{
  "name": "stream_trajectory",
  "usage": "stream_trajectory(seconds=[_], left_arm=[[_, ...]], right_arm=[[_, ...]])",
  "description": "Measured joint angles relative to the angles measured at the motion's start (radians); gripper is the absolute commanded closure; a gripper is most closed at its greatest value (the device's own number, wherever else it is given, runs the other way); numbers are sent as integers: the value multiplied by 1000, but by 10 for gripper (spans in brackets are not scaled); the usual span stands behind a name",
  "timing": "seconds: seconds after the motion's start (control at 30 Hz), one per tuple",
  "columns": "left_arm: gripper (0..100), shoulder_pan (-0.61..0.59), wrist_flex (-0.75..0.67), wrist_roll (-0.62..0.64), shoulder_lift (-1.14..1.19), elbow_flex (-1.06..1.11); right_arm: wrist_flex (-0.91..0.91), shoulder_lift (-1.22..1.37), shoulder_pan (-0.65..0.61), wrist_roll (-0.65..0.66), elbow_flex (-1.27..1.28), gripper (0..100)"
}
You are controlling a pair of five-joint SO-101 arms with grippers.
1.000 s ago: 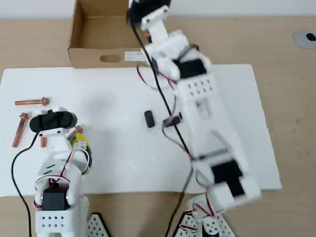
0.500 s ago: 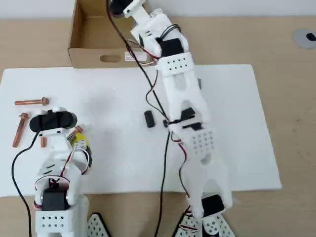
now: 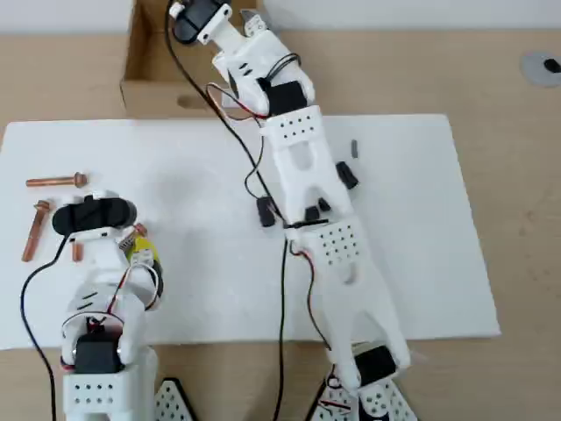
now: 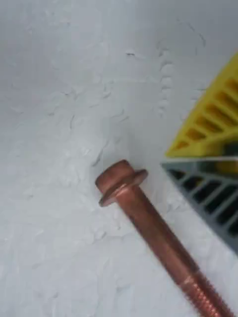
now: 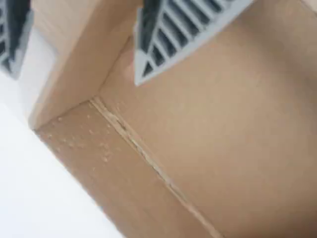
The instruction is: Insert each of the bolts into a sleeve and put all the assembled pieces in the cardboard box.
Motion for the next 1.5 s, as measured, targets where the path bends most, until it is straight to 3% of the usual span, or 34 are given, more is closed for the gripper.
stream_trajectory(seconds=[0.37, 0.6, 0.8, 1.2, 1.37, 1.5], left_arm=[[998, 0, 0, 0, 0, 0], [998, 0, 0, 0, 0, 0], [998, 0, 0, 0, 0, 0], [998, 0, 0, 0, 0, 0], [998, 0, 0, 0, 0, 0], [998, 0, 0, 0, 0, 0]], right_arm=[[34, 0, 0, 0, -11, 825], [239, 2, -3, 0, -143, 831], [439, -37, 6, 0, -155, 918], [904, -285, 14, 0, -157, 919], [945, -382, 43, 0, -124, 918], [945, -514, 54, 0, 68, 918]])
